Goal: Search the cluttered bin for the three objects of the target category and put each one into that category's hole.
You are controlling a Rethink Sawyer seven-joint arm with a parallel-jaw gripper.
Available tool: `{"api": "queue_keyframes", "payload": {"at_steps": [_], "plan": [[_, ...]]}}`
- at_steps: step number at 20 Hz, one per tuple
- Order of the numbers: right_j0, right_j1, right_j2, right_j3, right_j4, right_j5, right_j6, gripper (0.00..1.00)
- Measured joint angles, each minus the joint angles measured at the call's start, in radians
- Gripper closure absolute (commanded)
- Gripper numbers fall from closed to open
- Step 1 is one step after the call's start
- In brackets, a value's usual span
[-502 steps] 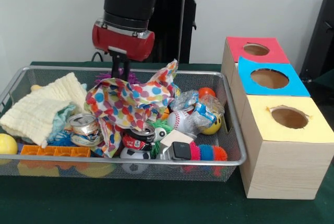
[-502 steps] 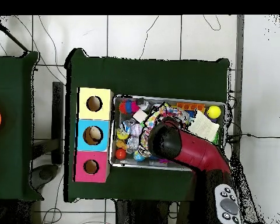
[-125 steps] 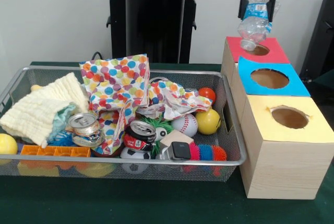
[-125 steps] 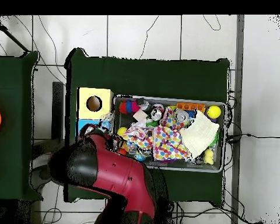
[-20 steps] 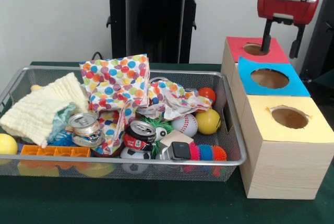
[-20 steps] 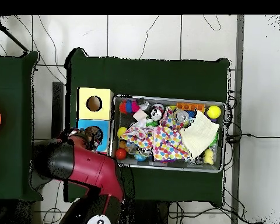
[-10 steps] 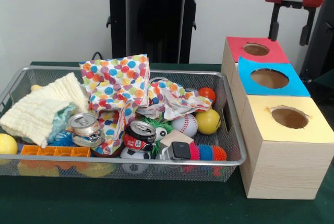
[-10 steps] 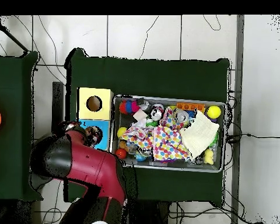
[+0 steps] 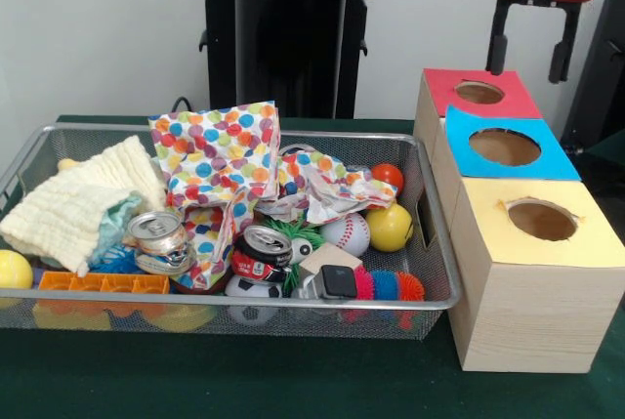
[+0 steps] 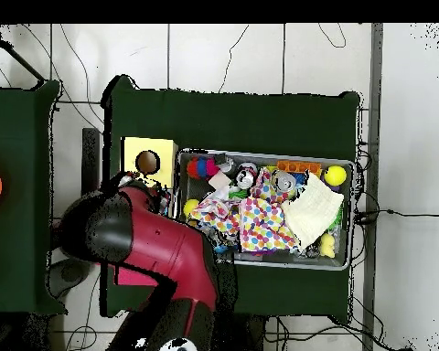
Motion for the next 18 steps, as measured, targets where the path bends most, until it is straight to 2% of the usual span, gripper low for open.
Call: {"api": "queue_keyframes", "payload": {"at_steps": [11,18], "plan": [[-0.068,-0.007,0.004,-0.001,-0.004,0.0,0.0,0.0],[-0.128,-0.01,0.043,0.003,-0.005,-0.013,0.0,0.0]]}}
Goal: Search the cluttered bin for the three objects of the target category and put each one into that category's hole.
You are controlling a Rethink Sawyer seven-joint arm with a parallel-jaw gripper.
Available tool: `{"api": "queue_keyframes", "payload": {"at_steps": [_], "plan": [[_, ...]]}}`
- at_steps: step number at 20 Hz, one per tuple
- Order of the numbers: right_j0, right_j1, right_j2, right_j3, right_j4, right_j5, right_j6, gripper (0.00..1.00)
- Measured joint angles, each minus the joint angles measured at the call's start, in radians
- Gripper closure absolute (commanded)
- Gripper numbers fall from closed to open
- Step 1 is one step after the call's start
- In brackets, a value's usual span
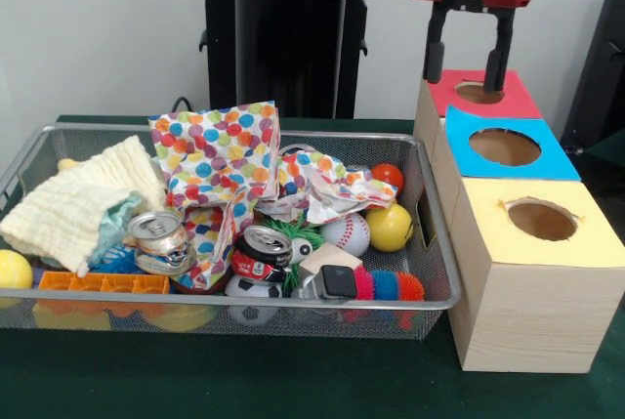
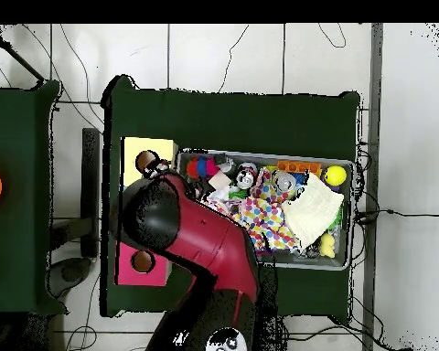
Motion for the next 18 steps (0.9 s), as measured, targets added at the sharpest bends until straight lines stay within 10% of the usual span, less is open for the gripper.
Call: {"api": "queue_keyframes", "payload": {"at_steps": [18], "plan": [[-0.282,-0.003,0.243,0.16,-0.1,-0.359,0.0,0.0]]}}
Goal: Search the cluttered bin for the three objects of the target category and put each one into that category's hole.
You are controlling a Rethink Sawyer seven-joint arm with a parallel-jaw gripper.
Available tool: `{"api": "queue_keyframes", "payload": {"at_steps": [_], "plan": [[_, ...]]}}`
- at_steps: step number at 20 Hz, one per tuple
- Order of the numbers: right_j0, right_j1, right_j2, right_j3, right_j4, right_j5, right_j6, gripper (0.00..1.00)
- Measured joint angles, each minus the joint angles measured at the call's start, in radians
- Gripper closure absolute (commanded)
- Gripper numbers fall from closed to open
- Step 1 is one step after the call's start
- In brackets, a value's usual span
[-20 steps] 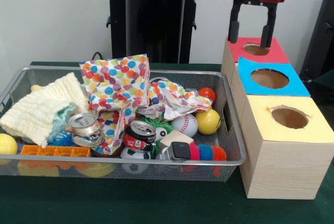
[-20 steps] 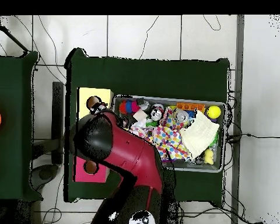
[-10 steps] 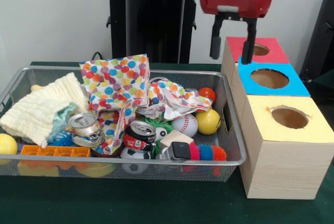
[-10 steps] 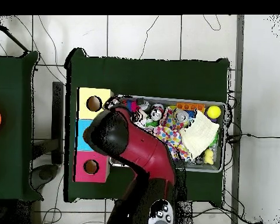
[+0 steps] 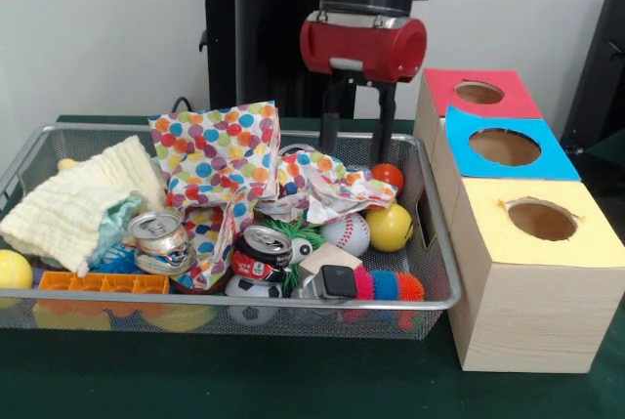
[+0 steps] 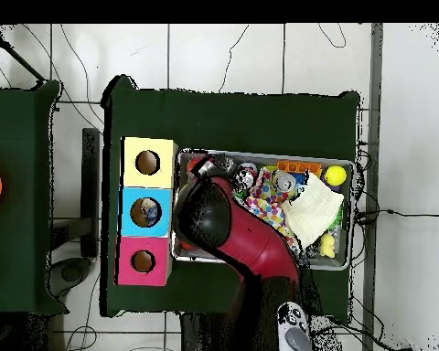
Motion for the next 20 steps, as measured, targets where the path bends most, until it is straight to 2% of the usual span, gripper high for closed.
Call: {"api": "queue_keyframes", "payload": {"at_steps": [6,13,20], "plan": [[-0.038,0.0,0.04,0.062,-0.052,-0.049,0.0,0.0],[-0.047,0.003,0.091,0.15,-0.111,-0.112,0.0,0.0],[-0.048,0.043,0.111,0.184,-0.13,-0.168,0.0,0.0]]}}
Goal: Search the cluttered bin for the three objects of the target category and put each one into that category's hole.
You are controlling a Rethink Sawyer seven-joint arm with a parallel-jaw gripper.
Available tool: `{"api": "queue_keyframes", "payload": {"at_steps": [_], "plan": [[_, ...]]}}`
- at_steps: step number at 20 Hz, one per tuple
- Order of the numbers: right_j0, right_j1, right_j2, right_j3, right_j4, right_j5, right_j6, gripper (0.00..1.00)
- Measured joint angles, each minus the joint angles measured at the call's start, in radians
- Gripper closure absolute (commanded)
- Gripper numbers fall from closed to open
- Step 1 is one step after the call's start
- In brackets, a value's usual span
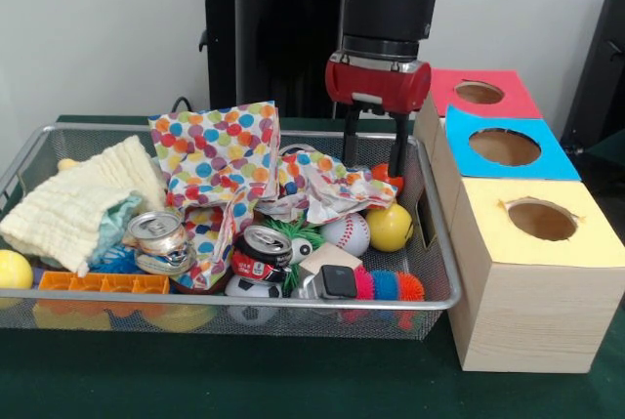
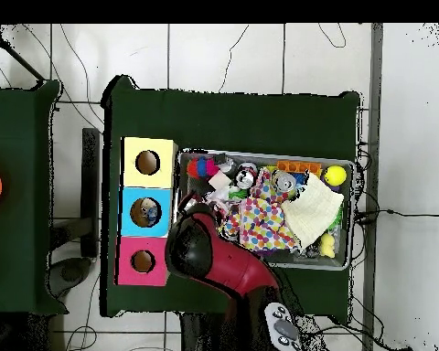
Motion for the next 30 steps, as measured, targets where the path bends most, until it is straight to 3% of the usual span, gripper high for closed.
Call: {"api": "queue_keyframes", "payload": {"at_steps": [10,30], "plan": [[-0.013,0.089,0.004,0.001,-0.022,-0.061,0.0,0.0],[0.026,0.146,-0.026,0.0,-0.022,-0.062,0.0,0.0]]}}
